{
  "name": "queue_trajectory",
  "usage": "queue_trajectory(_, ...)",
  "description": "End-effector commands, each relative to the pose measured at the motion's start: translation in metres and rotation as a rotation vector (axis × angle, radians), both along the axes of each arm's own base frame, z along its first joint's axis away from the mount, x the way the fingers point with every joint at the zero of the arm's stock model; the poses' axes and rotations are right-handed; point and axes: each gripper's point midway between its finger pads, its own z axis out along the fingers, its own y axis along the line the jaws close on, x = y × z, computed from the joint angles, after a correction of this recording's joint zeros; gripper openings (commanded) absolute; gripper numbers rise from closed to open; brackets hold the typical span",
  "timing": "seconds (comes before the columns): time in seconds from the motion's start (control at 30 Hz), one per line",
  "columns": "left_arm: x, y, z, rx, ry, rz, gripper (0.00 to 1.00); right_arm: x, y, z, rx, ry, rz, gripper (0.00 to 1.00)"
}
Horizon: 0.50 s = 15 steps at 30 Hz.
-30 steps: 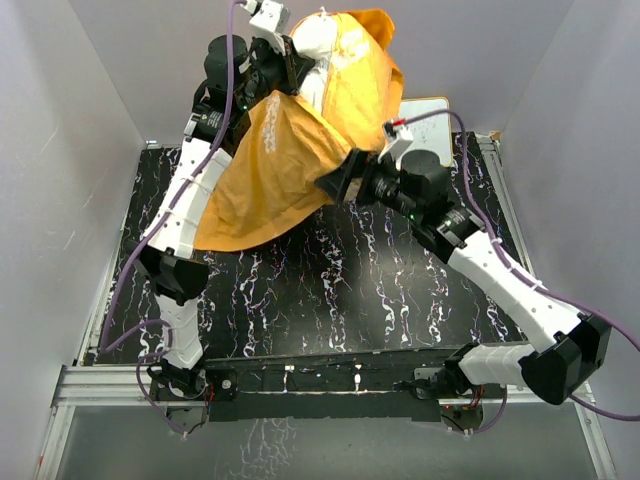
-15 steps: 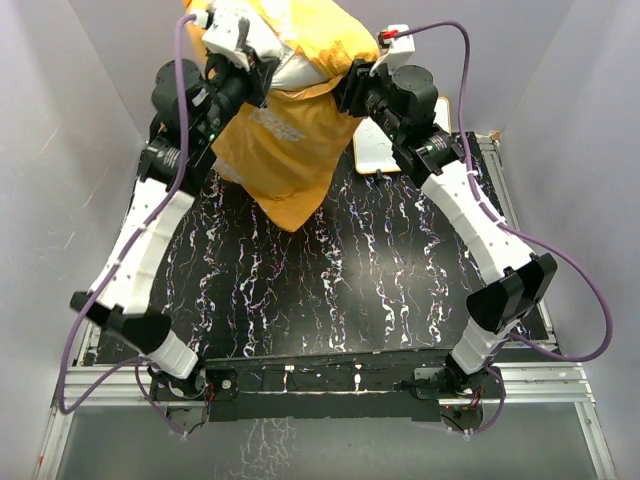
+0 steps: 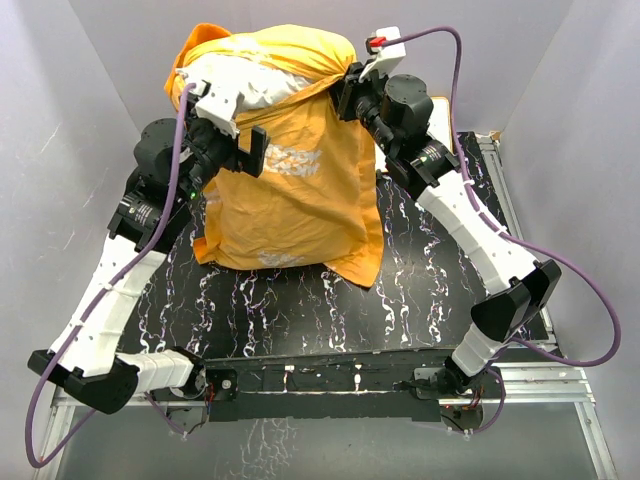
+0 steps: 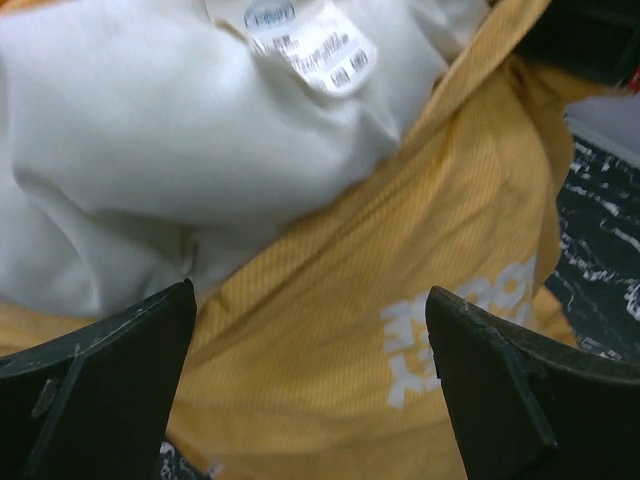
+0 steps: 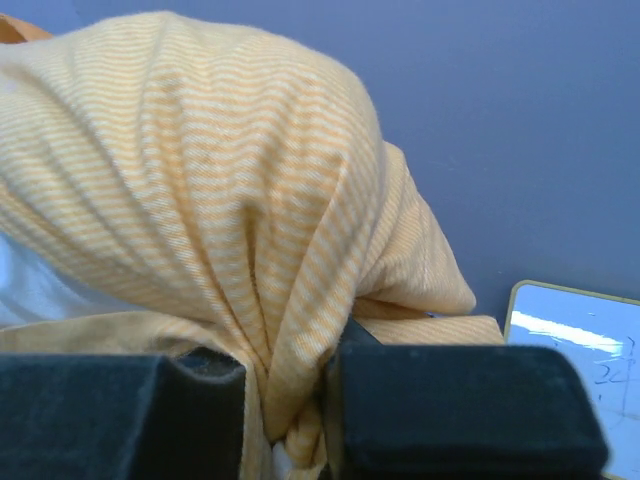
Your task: Remove the pillowcase from the pillow
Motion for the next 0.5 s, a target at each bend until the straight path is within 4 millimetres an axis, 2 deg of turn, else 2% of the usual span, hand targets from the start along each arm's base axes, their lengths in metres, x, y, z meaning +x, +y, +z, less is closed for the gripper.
queue_trajectory(0.0,-0.016,0.019,0.014,0.101,-0.090,0.027,0.97,-0.026,-0.028,0.083,0.112,-0.215,-0.089,0.08)
queue_trajectory(0.17,-0.038,0.030,0.079,0.113,-0.271,0.024,0.97,-0.037,-0.009,0.079,0.084,-0.277,-0.006,0.08)
queue_trajectory(0.33,-0.048,0.038,0.131,0.188,-0.471,0.050,0.96,-0.052,-0.001,0.094,0.074,-0.375,0.066,0.08)
queue_trajectory(0.4,-0.043,0.036,0.138,0.227,-0.502,0.052,0.96,-0.058,-0.001,0.100,0.077,-0.403,0.081,0.08)
queue_trajectory(0.47,-0.034,0.030,0.132,0.289,-0.509,0.038,0.96,-0.063,0.000,0.105,0.074,-0.429,0.097,0.08)
